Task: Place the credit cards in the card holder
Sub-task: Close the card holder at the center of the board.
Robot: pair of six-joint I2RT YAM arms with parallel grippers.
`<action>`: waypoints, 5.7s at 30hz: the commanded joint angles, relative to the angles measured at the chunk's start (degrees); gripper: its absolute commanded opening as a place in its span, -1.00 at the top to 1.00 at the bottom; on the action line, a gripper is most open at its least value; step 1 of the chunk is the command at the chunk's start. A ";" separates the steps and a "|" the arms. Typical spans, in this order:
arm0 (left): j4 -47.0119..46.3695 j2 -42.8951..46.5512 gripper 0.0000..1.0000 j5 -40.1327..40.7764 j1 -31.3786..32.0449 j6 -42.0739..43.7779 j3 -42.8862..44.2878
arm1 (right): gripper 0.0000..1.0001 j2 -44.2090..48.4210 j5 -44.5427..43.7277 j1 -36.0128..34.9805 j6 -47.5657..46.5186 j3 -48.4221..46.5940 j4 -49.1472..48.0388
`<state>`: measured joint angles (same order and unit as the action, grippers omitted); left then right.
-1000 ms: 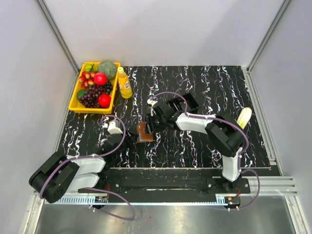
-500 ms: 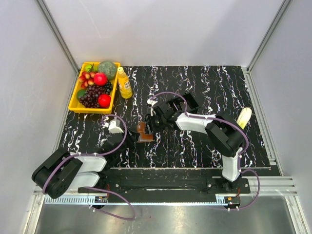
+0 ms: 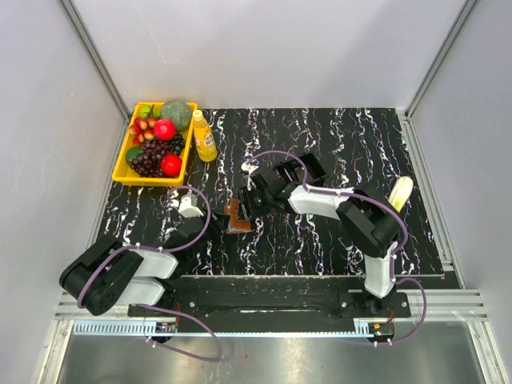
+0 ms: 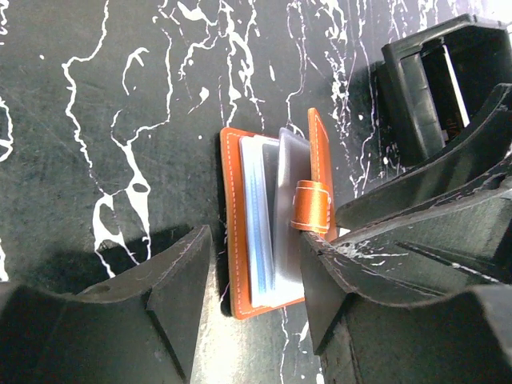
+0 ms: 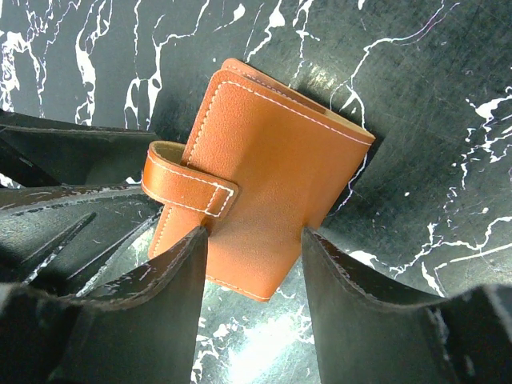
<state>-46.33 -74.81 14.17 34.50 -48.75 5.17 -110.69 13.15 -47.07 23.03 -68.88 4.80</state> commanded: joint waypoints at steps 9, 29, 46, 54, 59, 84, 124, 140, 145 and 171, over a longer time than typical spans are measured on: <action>-12.37 -6.57 0.00 5.86 0.74 -3.46 2.30 | -0.13 -2.33 1.88 0.14 0.71 -1.26 0.30; -27.24 -18.19 0.92 -4.33 0.83 2.96 8.72 | -0.12 -6.38 -1.19 0.14 1.49 -1.26 1.53; -8.79 3.77 0.66 -2.40 0.83 9.46 7.84 | -0.14 -5.76 -3.22 0.22 3.17 -1.78 1.97; 11.05 14.42 0.37 5.24 0.74 11.67 9.24 | -0.14 -5.50 -2.86 0.14 2.46 -2.92 2.76; 26.43 13.02 -0.07 7.54 -1.53 5.18 11.88 | -0.15 -2.43 -2.60 0.14 2.99 -3.71 3.64; 18.11 -9.56 -0.51 -28.30 -16.57 1.90 17.32 | -0.33 -7.33 -3.14 2.95 15.82 -12.24 10.31; -4.75 -9.67 0.09 -40.80 -8.93 -2.66 12.67 | -0.36 -5.58 8.89 3.83 16.87 -3.01 -0.57; 34.72 0.10 -0.03 -34.75 -8.40 13.15 29.98 | -0.33 -2.42 16.12 5.50 21.09 0.06 -1.81; 40.77 0.54 -0.06 -31.93 -8.57 17.28 35.16 | -0.35 -0.41 15.69 5.67 22.94 4.01 -4.09; 34.90 0.97 -0.07 -30.70 -8.40 14.83 33.24 | -0.09 12.07 3.57 9.36 17.24 11.84 3.11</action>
<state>-8.21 -75.20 -18.31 26.17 -33.50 38.33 -105.03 23.94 -37.52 43.97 -56.95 4.12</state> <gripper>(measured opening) 0.528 0.519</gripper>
